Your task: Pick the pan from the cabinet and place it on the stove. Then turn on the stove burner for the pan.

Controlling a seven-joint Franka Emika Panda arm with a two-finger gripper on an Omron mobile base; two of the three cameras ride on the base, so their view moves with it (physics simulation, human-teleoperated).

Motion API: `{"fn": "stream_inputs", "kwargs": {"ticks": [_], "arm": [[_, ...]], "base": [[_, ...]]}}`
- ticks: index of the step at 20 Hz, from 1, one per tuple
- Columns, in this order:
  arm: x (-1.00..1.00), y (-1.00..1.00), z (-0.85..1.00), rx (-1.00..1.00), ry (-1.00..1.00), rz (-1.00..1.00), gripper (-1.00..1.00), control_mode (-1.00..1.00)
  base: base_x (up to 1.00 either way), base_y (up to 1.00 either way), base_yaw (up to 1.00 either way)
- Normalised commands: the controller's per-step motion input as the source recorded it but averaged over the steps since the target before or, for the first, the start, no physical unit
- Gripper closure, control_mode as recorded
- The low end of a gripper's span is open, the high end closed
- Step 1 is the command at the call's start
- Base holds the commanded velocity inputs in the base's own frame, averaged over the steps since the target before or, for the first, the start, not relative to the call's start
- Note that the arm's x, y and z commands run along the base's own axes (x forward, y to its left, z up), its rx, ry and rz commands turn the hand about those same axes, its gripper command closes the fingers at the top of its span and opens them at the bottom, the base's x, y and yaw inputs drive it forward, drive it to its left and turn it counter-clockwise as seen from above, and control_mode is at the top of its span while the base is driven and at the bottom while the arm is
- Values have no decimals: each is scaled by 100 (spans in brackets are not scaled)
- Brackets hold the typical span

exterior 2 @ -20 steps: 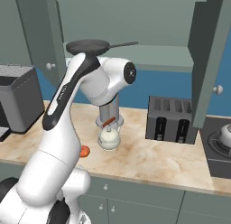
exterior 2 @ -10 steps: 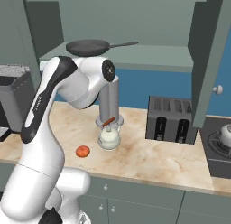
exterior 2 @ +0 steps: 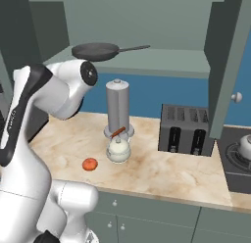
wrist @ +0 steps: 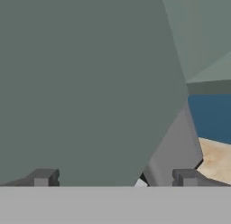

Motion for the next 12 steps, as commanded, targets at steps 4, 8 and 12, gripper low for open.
{"fn": "stream_inputs", "kwargs": {"ticks": [4, 8, 12], "arm": [[-24, 61, 0, -2, 0, 0, -100, -100], [-18, 59, 0, 0, 0, 0, -100, -100], [-1, 53, -1, -1, 1, 0, -100, -100]], "base": [[0, 0, 0], [0, 0, 0], [0, 0, 0]]}}
